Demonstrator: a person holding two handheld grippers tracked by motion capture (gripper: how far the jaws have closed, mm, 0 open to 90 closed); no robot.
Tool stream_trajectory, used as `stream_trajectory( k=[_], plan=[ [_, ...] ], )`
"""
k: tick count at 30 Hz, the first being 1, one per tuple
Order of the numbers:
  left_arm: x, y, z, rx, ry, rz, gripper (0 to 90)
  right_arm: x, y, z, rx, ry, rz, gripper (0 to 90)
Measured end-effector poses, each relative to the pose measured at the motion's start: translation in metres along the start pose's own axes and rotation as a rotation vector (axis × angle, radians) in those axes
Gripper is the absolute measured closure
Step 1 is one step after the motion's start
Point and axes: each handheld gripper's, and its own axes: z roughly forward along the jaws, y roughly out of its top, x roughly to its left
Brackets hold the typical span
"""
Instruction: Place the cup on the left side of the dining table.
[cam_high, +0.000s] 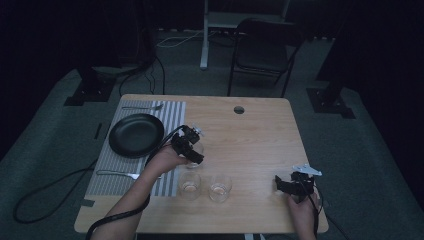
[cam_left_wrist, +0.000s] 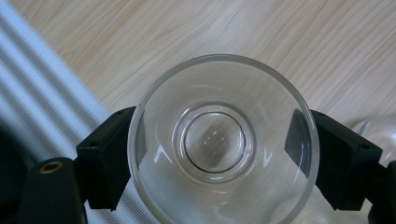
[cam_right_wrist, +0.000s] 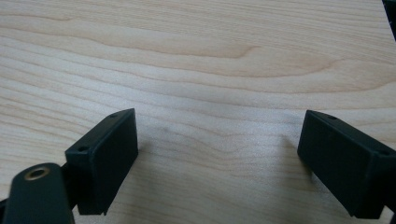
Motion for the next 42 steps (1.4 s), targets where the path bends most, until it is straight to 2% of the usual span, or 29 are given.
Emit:
stream_trajectory(
  k=[6,8,9,20,27,35,42],
  plan=[
    [0.017,-0.02,-0.008,0.018,0.015,-0.032,18.5,0.0,0.0,0.0,0.0,0.0,0.0,11.8],
    [0.017,-0.02,-0.008,0.018,0.015,-0.032,18.5,0.0,0.0,0.0,0.0,0.0,0.0,11.8],
    [0.026,-0.029,-0.012,0.034,0.028,-0.045,18.5,0.0,0.0,0.0,0.0,0.0,0.0,11.8],
    [0.052,-0.061,-0.017,0.051,0.066,-0.114,18.5,0.0,0.0,0.0,0.0,0.0,0.0,11.8],
    [0.063,-0.074,-0.017,0.058,0.085,-0.147,18.5,0.0,0.0,0.0,0.0,0.0,0.0,11.8],
    [0.073,-0.081,-0.01,0.082,0.093,-0.177,18.5,0.0,0.0,0.0,0.0,0.0,0.0,11.8],
    [0.081,-0.088,-0.009,0.032,0.062,-0.234,18.3,0.0,0.0,0.0,0.0,0.0,0.0,11.8]
  ],
)
